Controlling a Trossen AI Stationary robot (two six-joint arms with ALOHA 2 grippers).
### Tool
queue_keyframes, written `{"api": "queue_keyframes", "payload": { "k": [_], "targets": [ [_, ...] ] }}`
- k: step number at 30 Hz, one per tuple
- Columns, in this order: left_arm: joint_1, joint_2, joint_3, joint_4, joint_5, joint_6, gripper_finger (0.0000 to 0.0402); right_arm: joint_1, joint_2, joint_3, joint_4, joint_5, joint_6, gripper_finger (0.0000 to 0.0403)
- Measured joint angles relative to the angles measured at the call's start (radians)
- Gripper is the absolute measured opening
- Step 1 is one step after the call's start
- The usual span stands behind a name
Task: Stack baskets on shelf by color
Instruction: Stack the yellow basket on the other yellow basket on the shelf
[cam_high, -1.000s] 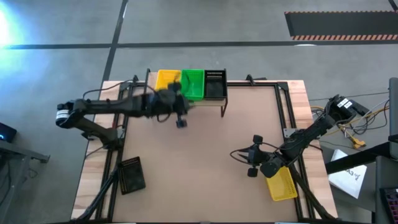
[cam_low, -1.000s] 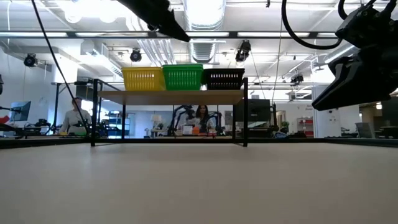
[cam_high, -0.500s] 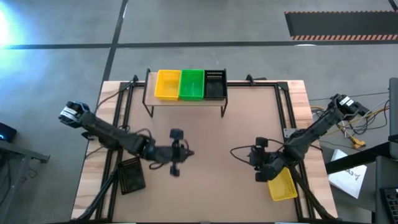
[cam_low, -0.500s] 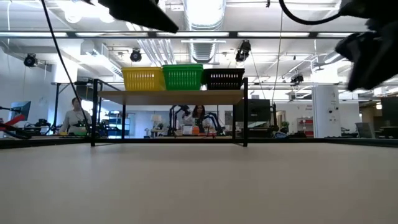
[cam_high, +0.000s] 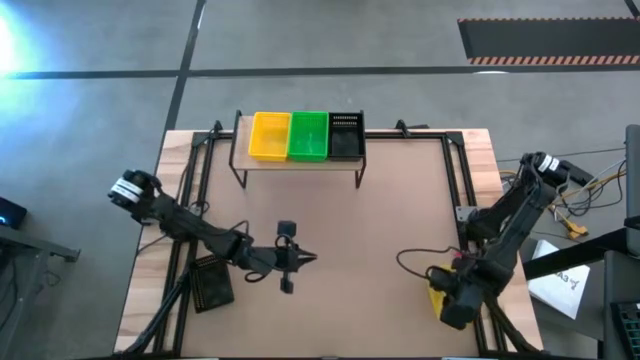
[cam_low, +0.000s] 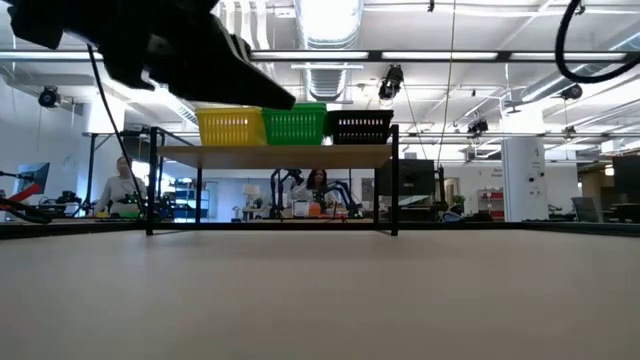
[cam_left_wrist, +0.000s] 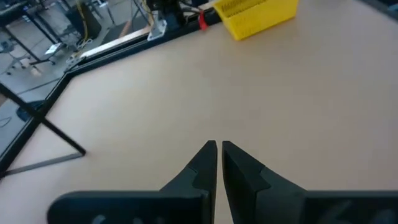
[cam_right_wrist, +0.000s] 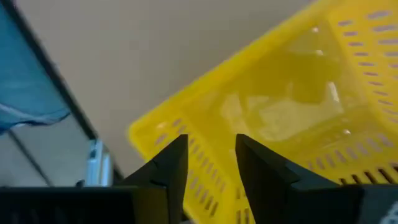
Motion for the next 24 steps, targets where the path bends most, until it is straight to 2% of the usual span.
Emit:
{"api": "queue_keyframes", "payload": {
  "k": [3,6,9,12,16,21,22,24],
  "targets": [
    [0.003,0.003,0.002,0.002,-0.018,0.001,0.0008,-0.005,0.014,-0.023,-0.055,0.068,-0.001,0.0104],
    [0.003,0.000,0.008,0.002,-0.018,0.005,0.0008,-0.050,0.039,-0.050,-0.059,0.088,-0.045,0.0075],
    [0.003,-0.006,0.015,0.003,-0.018,0.009,0.0008,-0.113,0.077,-0.069,-0.055,0.130,-0.167,0.0045],
    [0.003,-0.006,0.026,0.002,-0.035,0.010,0.0008,-0.212,0.115,-0.071,0.042,0.217,-0.366,0.0017],
    [-0.005,-0.018,0.042,0.002,-0.117,0.010,0.0008,-0.405,0.179,-0.065,0.384,0.284,-0.728,0.0009],
    [-0.022,-0.062,0.046,0.002,-0.181,0.008,0.0008,-0.641,0.300,-0.061,1.096,0.297,-1.094,0.0009],
    [-0.027,-0.070,0.046,-0.001,-0.186,0.007,0.0008,-0.672,0.319,-0.061,1.200,0.292,-1.151,0.0009],
    [-0.035,-0.083,0.044,-0.006,-0.189,0.005,0.0008,-0.709,0.328,-0.061,1.292,0.287,-1.235,0.0009]
  ]
}}
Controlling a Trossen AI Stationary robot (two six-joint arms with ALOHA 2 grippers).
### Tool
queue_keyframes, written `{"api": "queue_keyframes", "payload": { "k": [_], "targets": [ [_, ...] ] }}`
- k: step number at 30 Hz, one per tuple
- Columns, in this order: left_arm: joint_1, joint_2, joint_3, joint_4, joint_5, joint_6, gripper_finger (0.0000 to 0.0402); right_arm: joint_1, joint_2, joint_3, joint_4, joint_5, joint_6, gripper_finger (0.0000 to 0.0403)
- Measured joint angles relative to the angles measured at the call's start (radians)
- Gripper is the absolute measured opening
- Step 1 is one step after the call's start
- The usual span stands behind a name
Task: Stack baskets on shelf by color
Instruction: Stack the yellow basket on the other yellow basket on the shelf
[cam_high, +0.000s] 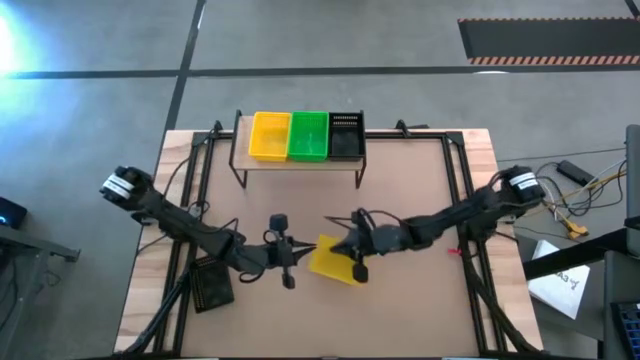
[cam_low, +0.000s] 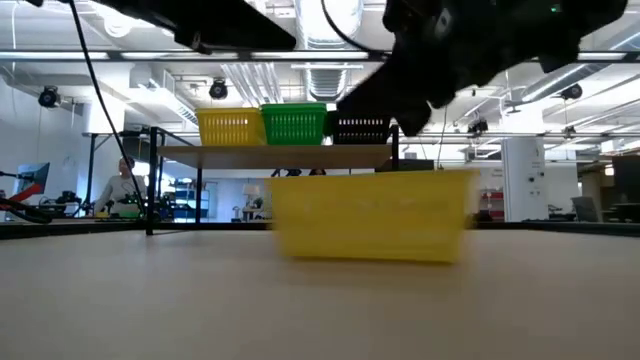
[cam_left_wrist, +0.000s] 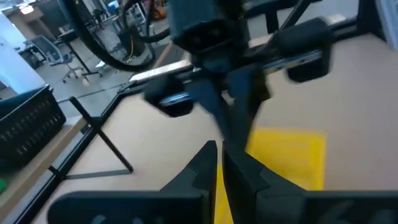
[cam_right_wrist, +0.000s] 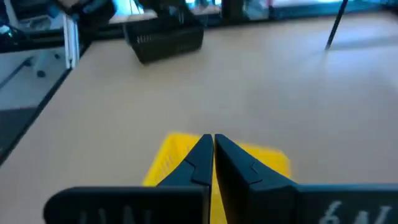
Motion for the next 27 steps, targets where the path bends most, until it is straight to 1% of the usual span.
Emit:
{"api": "queue_keyframes", "payload": {
  "k": [1,3,6,8,10,11,13,16,18,19,21,23,25,27],
  "targets": [
    [-0.003,-0.003,0.000,0.002,0.000,-0.004,0.0008,-0.011,-0.014,0.000,-0.010,-0.001,-0.030,0.0009],
    [-0.007,-0.003,-0.005,0.000,0.000,-0.007,0.0008,-0.017,-0.062,0.000,-0.109,0.010,-0.060,0.0009],
    [-0.007,0.017,-0.011,-0.001,0.033,-0.044,0.0008,0.008,-0.162,0.000,-0.371,0.066,-0.057,0.0009],
    [-0.002,0.036,-0.009,-0.015,0.078,-0.088,0.0008,0.041,-0.223,0.000,-0.554,0.115,-0.010,0.0009],
    [0.002,0.048,0.026,-0.116,0.108,-0.137,0.0008,0.083,-0.273,-0.005,-0.709,0.166,0.052,0.0009],
    [0.003,0.053,0.067,-0.218,0.118,-0.169,0.0008,0.104,-0.296,-0.011,-0.767,0.186,0.084,0.0009],
    [0.010,0.062,0.173,-0.505,0.145,-0.237,0.0008,0.147,-0.327,-0.035,-0.849,0.203,0.139,0.0009],
    [0.021,0.110,0.359,-0.946,0.189,-0.271,0.0008,0.204,-0.354,-0.094,-0.859,0.205,0.198,0.0009],
    [0.026,0.149,0.467,-1.143,0.220,-0.195,0.0008,0.227,-0.358,-0.137,-0.816,0.207,0.226,0.0009],
    [0.026,0.167,0.510,-1.209,0.235,-0.132,0.0008,0.234,-0.358,-0.158,-0.784,0.209,0.242,0.0009],
    [0.027,0.204,0.580,-1.285,0.295,0.008,0.0010,0.240,-0.351,-0.204,-0.699,0.211,0.261,0.0009],
    [0.030,0.236,0.624,-1.310,0.363,0.143,0.0020,0.240,-0.339,-0.244,-0.594,0.211,0.258,0.0009],
    [0.035,0.260,0.650,-1.288,0.393,0.232,0.0037,0.240,-0.325,-0.276,-0.500,0.211,0.240,0.0009],
    [0.039,0.280,0.661,-1.273,0.402,0.313,0.0060,0.240,-0.313,-0.292,-0.444,0.210,0.212,0.0009]
  ]
}}
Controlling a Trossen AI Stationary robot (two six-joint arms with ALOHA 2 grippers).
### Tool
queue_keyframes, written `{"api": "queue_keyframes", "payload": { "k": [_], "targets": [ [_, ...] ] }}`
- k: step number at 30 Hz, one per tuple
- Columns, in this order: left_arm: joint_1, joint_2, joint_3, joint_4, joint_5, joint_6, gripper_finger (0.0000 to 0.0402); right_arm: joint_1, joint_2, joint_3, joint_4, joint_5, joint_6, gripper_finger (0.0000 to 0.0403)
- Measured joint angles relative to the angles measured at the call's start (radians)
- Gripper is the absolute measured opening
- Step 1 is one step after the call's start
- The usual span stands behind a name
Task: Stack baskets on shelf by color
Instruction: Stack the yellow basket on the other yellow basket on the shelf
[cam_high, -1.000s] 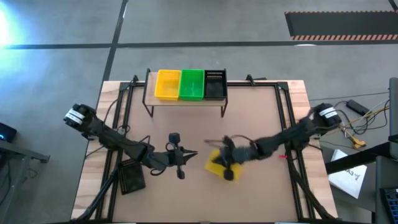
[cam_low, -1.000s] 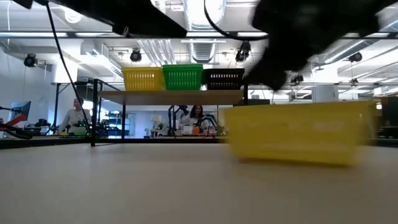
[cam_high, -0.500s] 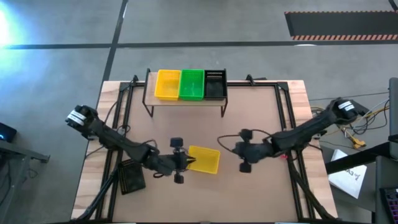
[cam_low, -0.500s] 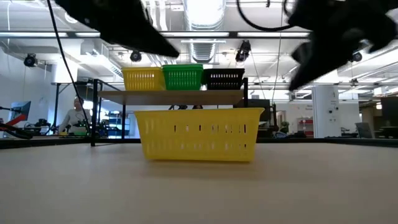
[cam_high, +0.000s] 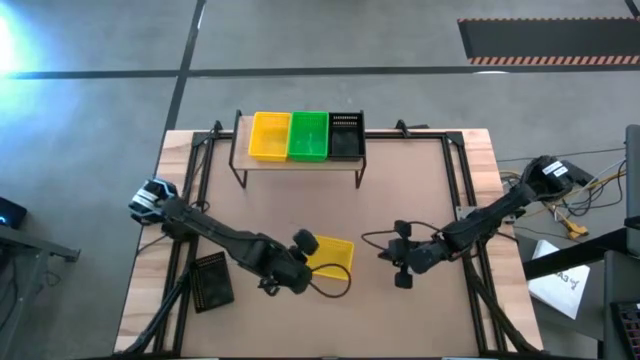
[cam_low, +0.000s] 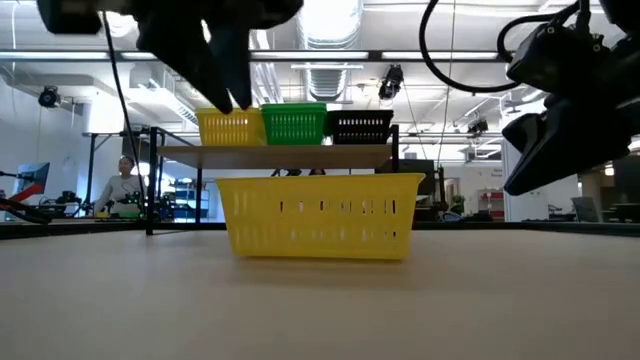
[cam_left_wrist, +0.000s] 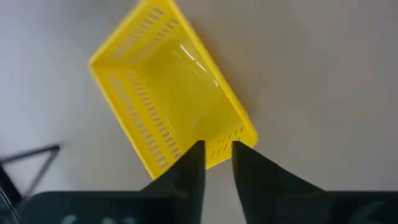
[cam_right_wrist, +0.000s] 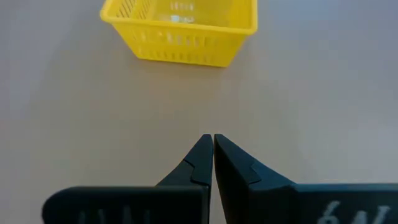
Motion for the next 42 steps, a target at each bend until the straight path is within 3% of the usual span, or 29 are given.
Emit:
{"api": "queue_keyframes", "payload": {
  "k": [5,10,15,22,25,32,39,42],
  "targets": [
    [0.017,0.044,-0.025,-0.013,0.003,0.196,0.0132,0.000,0.001,0.003,0.012,-0.001,-0.009,0.0009],
    [0.039,0.089,-0.049,-0.002,-0.100,0.393,0.0173,0.000,0.000,0.010,0.013,0.000,-0.015,0.0009],
    [0.072,0.150,-0.052,0.027,-0.114,0.445,0.0148,0.000,0.000,0.010,0.012,0.000,-0.018,0.0009],
    [0.088,0.179,-0.038,0.149,-0.073,0.440,0.0050,0.000,0.000,0.010,0.009,0.000,-0.021,0.0009],
    [0.090,0.174,0.001,0.137,0.005,0.353,0.0009,0.000,0.000,0.009,0.007,0.000,-0.021,0.0009],
    [0.075,0.084,0.089,0.044,0.038,0.050,0.0002,0.000,0.000,0.009,0.007,0.000,-0.019,0.0009],
    [0.055,-0.164,0.110,-0.188,-0.163,-0.268,0.0001,0.000,0.000,0.008,0.010,0.000,-0.021,0.0009],
    [0.101,-0.283,0.112,-0.232,-0.258,-0.338,0.0001,0.000,0.000,0.008,0.013,0.001,-0.031,0.0009]
  ]
}}
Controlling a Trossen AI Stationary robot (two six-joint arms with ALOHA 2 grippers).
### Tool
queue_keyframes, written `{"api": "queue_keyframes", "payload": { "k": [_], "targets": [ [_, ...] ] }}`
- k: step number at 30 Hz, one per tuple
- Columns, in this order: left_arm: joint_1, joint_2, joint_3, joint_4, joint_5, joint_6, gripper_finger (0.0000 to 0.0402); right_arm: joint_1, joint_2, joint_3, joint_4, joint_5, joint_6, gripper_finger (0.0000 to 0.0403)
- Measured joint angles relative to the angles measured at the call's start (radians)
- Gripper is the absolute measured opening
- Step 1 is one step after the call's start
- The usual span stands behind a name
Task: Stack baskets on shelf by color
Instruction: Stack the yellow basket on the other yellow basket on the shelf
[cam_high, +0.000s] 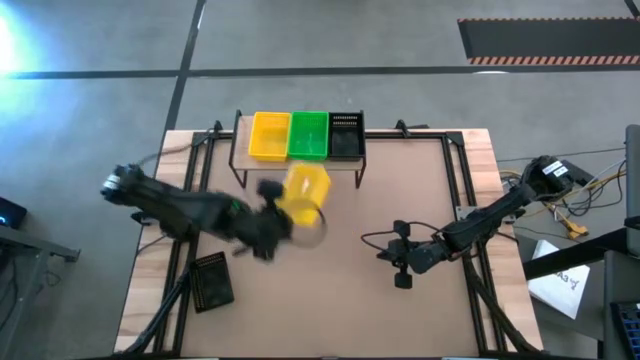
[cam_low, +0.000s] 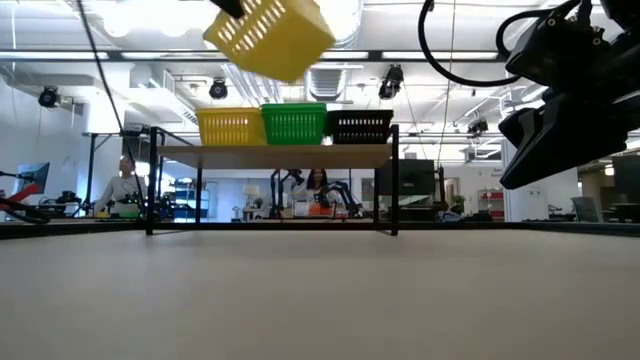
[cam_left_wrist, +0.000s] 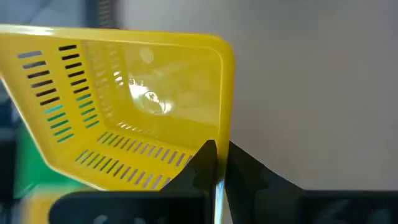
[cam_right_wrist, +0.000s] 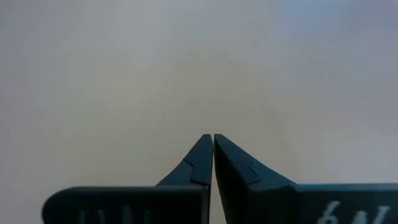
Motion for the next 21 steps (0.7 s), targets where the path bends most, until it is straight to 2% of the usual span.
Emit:
{"api": "queue_keyframes", "payload": {
  "k": [3,6,12,16,21],
  "targets": [
    [0.111,-0.099,0.000,-0.024,-0.038,0.012,0.0001,0.000,0.000,0.000,0.003,0.014,-0.021,0.0009],
    [0.277,-0.155,0.000,-0.024,-0.032,0.078,0.0001,-0.001,0.000,0.000,0.009,0.039,-0.040,0.0009],
    [0.606,-0.176,0.000,-0.024,0.166,0.237,0.0000,-0.002,0.000,0.000,0.022,0.052,-0.043,0.0009],
    [0.694,-0.150,0.000,-0.066,0.212,0.315,0.0000,-0.002,0.000,0.000,0.023,0.051,-0.041,0.0009],
    [0.701,-0.105,-0.001,-0.124,0.215,0.342,0.0000,-0.002,0.000,0.000,0.023,0.052,-0.028,0.0009]
  ]
}}
